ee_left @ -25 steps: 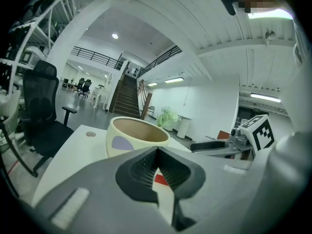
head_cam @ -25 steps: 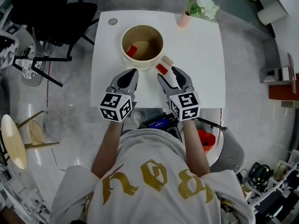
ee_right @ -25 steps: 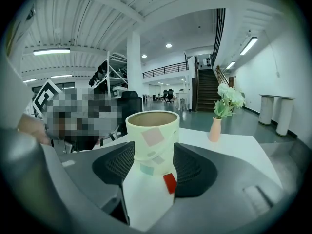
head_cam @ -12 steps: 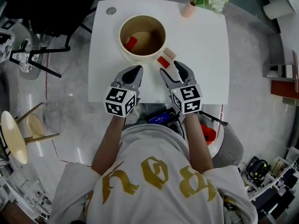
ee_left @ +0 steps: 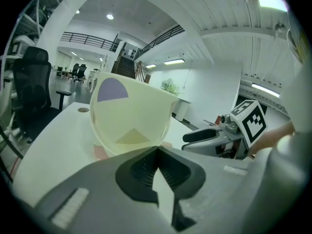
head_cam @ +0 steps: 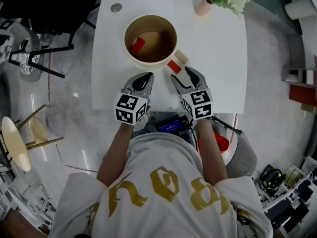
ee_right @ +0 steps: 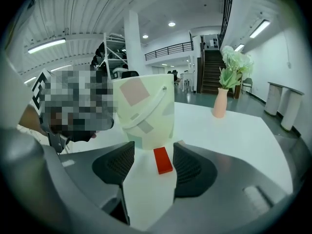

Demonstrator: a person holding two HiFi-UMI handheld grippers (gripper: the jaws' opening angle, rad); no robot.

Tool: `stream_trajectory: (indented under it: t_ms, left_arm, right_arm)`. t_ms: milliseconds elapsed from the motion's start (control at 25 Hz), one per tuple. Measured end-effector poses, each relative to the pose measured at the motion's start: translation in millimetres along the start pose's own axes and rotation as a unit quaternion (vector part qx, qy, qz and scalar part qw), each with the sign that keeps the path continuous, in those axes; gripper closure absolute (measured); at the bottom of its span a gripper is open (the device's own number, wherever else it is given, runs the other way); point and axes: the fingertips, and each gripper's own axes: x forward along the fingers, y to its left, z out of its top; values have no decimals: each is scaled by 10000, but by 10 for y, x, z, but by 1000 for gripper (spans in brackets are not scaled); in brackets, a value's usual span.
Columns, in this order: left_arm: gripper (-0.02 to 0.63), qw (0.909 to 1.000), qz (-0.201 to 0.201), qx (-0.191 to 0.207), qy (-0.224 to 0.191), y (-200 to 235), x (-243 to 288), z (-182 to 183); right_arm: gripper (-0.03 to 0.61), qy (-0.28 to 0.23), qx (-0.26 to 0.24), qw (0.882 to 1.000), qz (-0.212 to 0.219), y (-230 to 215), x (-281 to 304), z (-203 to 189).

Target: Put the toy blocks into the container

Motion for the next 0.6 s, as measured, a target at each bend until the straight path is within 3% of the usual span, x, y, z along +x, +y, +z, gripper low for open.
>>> stream_trajectory:
  t_ms: [600]
  left_arm:
    - [614, 9993, 151, -98, 337, 116, 182, -349]
  right_arm:
    - [307, 605, -61, 9980, 167, -132, 397, -339]
